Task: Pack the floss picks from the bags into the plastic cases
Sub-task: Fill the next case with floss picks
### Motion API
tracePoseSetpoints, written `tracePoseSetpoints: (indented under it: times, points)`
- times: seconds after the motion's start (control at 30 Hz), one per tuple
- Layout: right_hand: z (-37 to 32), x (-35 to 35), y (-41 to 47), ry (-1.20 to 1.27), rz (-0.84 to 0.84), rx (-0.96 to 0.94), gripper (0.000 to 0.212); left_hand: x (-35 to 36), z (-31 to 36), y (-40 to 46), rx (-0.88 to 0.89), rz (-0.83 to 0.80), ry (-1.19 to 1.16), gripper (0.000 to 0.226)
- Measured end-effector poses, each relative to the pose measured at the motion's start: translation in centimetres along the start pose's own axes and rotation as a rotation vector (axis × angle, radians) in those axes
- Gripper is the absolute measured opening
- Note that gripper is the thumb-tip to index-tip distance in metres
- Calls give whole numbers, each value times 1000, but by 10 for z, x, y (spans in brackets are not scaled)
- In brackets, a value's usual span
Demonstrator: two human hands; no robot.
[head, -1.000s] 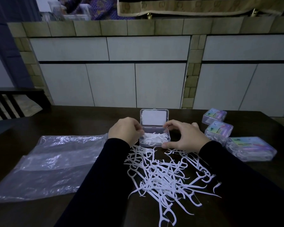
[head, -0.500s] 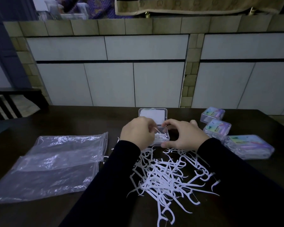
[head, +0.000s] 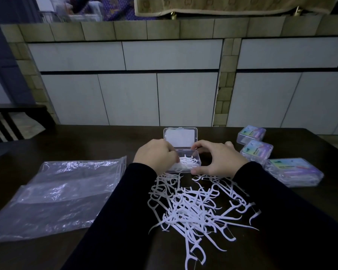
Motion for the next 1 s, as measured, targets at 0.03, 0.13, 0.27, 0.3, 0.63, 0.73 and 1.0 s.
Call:
tracePoseSetpoints:
  times: [0.03,0.13,0.27,0.3,0.63,0.73,1.0]
  points:
    - [0,0,0,5,-3,1,70,2,0,0,-12,-34,-5,26]
    - [0,0,0,7,-7,-1,69,6,2,-2,6,-70,-20,27]
    - [-1,-1,-2,2,-27,2,69,4,4,-2,70,18,1,33]
    - [-1,-2,-2,1,-31,1,69,5,3,-1,74,15,9,33]
    - [15,-26,-15,10,41,34,61,7,16,-8,288,-16,-68,7]
    - [30,-43,-24,19,-23,152,43,13,32,-15,250,-178,-37,23]
    - [43,-52,-50,-104,-370,273,62,46,47,-23,98,-432,236,85]
Point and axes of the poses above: each hand's wrist, its own y-axis towards the middle knuckle, its own x-axis out of the palm, z = x × y, the point moved 3 cm from there along y, towards the middle knuckle, and after that the axes turned 13 degrees about -y, right-handed, at the moved point
